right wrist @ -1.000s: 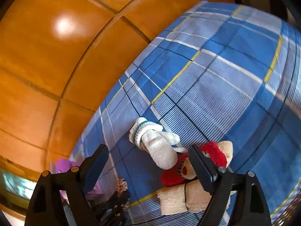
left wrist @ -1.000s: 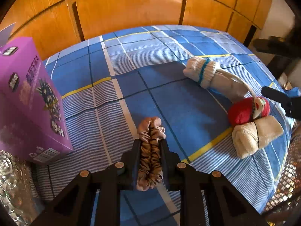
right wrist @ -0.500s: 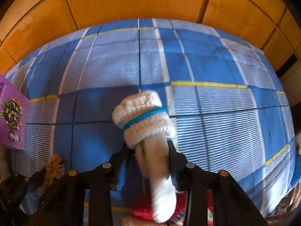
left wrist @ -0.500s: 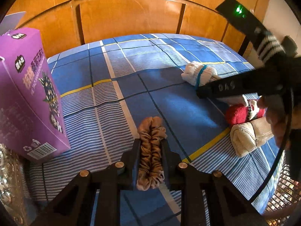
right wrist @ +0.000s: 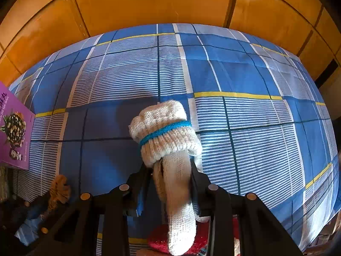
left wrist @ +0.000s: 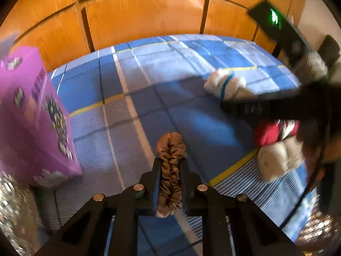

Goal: Organize soft objects
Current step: 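Carry the brown scrunchie into the gold tray and open the left gripper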

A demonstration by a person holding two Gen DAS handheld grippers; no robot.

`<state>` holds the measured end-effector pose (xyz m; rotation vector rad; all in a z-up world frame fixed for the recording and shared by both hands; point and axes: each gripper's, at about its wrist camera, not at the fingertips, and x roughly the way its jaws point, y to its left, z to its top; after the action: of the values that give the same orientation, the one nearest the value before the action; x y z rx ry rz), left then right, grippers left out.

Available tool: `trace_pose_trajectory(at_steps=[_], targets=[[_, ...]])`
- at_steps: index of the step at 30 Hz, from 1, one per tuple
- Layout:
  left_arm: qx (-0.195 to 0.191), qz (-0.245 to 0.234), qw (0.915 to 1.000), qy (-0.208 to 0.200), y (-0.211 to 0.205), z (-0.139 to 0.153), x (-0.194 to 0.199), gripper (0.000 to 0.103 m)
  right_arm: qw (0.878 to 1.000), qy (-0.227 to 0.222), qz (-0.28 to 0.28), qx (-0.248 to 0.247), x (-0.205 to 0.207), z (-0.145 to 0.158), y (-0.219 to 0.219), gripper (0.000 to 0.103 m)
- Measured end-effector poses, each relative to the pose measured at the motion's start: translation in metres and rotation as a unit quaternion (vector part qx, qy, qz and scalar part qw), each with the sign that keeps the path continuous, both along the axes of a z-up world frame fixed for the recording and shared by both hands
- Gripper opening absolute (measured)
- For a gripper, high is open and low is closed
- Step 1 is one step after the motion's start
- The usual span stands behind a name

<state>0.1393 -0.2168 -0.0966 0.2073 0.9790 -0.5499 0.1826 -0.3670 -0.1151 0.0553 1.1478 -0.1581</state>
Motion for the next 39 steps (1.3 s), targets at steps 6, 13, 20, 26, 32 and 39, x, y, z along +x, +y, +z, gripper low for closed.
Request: trace_pose_trajectory(at_steps=[6, 13, 20, 26, 32, 39], targets=[[-0.026, -0.006, 0.9990, -0.037, -0.013, 0.060, 0.021, 0.016, 1.000, -0.002, 0.005, -0.007, 0.000, 0.002, 0.002, 0.033], [-0.055, 0.060, 0.9957, -0.044, 0.009, 0.134, 0.095, 0.017, 0.999, -0.002, 0.017, -0.030, 0.000, 0.001, 0.008, 0.034], [-0.043, 0.190, 0.9766, -0.090, 0.130, 0.176, 0.134, 0.017, 0.998, -0.003, 0.034, -0.058, 0.000, 0.000, 0.015, 0.034], [-0.046, 0.265, 0.9582, -0.098, 0.248, 0.162, 0.088, 0.017, 0.995, -0.008, 0.049, -0.091, -0.001, -0.001, 0.023, 0.034], [-0.067, 0.312, 0.9430, -0.094, 0.330, 0.134, 0.010, 0.018, 0.989, -0.017, 0.067, -0.130, -0.003, -0.003, 0.033, 0.034], [-0.103, 0.392, 0.9116, -0.068, 0.416, 0.098, -0.066, 0.019, 0.981, -0.023, 0.085, -0.174, -0.005, -0.006, 0.043, 0.034]])
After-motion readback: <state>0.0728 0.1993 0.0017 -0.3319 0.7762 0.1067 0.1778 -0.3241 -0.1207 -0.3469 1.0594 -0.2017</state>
